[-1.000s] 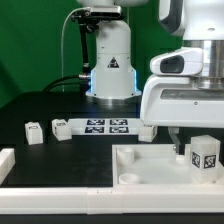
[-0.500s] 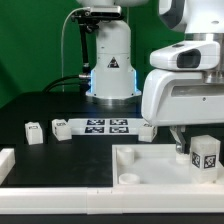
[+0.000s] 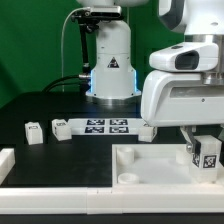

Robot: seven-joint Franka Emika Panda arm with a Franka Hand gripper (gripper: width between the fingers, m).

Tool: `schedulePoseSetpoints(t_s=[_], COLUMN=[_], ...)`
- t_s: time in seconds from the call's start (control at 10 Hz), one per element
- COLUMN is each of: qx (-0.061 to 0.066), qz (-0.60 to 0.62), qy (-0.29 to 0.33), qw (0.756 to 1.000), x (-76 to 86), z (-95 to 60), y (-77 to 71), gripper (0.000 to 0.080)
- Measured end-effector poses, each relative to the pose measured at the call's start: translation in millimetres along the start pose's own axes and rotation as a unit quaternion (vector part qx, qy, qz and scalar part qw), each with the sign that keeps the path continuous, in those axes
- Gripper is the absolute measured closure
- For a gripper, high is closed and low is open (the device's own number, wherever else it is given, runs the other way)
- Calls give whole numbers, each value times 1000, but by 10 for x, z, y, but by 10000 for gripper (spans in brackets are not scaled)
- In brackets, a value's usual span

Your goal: Assemble one leg

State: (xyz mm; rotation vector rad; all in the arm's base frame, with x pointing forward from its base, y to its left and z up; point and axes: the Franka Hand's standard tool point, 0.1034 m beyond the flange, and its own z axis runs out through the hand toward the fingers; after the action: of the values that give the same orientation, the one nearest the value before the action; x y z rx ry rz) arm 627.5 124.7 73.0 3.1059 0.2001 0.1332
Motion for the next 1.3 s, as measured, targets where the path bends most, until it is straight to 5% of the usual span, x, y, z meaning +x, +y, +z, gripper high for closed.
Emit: schedulePoseSetpoints(t_s=[0.3,0.6,0.8,1.0,1.2,1.3], qx=[-5,-25,-40,-37,-37,-36], qz=[206,418,544,600,584,583], qy=[1,-19,-7,-1,-2,-2], qw=[978,908,838,799,811,812], x=[1,-4,-9,-2,-3,-2], z=[2,-1,-9,-7,-4,-2], y=[12,2,-4,5,5,-4], gripper=[508,508,508,507,506,324])
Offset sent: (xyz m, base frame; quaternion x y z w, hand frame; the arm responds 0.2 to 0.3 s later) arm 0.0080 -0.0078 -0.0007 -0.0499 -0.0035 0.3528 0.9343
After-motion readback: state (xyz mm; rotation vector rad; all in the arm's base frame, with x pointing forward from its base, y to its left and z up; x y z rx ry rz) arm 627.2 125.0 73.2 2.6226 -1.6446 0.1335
